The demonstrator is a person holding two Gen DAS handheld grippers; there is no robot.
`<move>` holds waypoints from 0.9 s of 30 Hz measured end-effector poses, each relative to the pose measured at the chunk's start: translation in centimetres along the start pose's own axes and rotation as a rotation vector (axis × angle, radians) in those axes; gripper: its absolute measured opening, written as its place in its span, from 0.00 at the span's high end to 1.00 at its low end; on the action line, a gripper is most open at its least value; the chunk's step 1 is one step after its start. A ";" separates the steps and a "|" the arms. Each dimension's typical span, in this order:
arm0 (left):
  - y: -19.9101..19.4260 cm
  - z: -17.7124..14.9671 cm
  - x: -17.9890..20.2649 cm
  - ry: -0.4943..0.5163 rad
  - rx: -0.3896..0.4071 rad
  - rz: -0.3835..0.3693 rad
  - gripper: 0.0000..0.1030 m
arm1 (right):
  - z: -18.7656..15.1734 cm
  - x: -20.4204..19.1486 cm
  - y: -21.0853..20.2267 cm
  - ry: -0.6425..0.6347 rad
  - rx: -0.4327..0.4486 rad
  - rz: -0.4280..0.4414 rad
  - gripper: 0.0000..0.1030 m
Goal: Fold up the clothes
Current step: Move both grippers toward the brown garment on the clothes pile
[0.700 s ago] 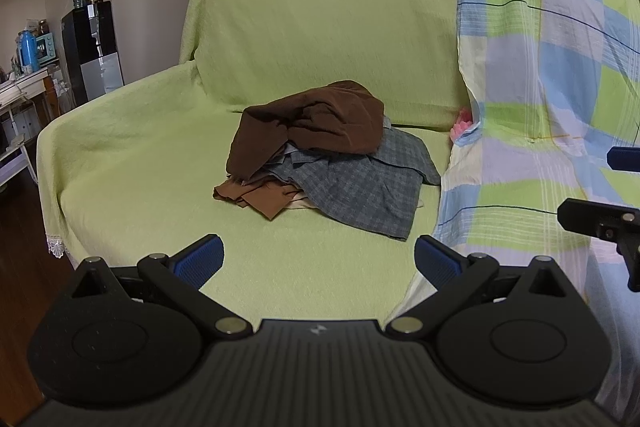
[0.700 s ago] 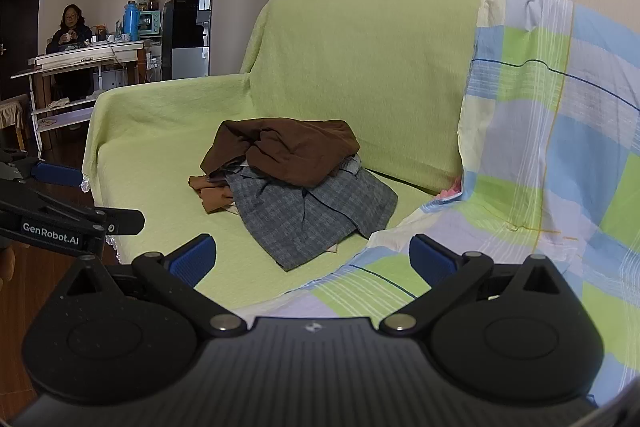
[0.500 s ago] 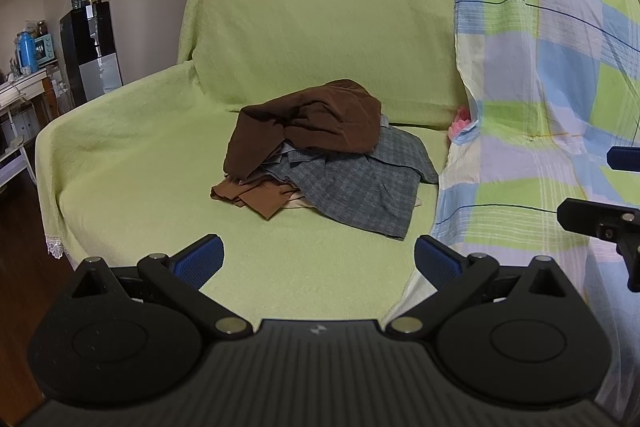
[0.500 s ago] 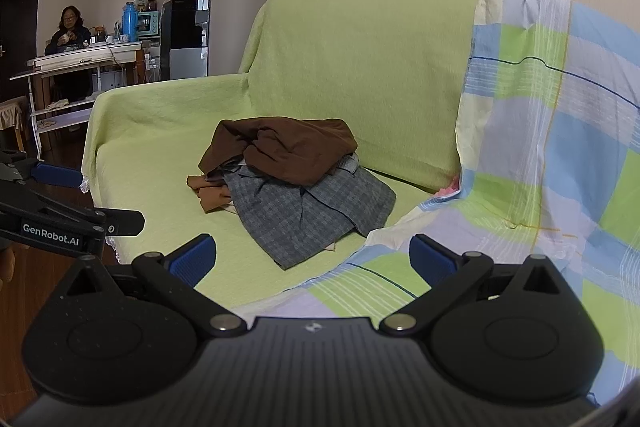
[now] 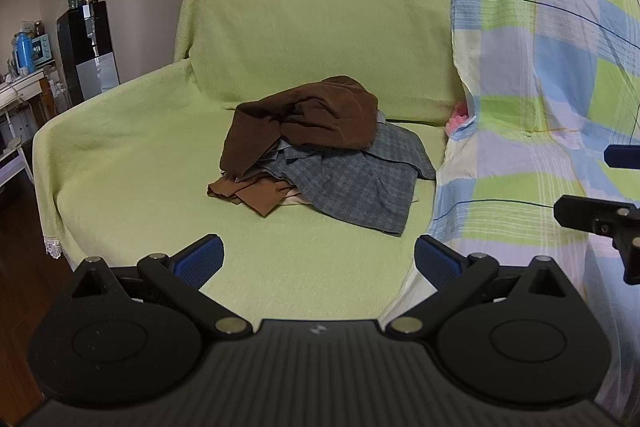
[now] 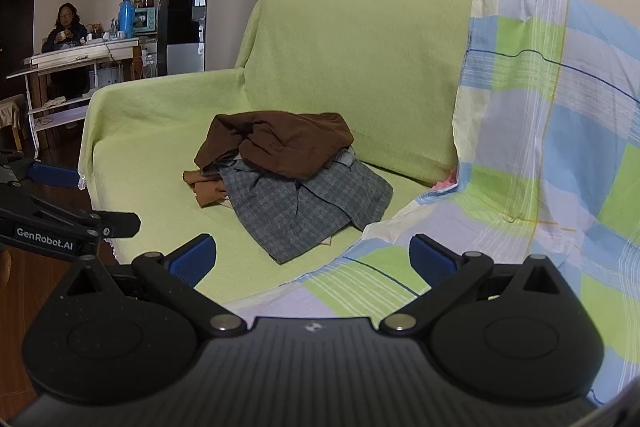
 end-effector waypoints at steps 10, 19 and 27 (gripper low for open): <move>0.9 -0.2 -1.2 -0.016 -0.005 0.007 0.01 | 0.2 -0.6 1.0 -0.014 -0.014 0.008 0.01; 2.6 -0.4 -2.5 -0.028 -0.017 0.006 0.01 | 0.5 -1.4 3.1 -0.024 -0.044 0.008 0.01; 4.5 -0.5 -3.6 -0.033 -0.030 0.003 0.01 | 1.2 -2.2 5.6 -0.049 -0.073 0.012 0.01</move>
Point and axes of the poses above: each gripper's, at about its wrist camera, not at the fingertips, and y roughly the way its jaws point, x to its right, z to its top, the point moved 6 cm from there along y, roughly the way its jaws point, and after that the axes turned 8 degrees about -x, right-handed, at the moved point
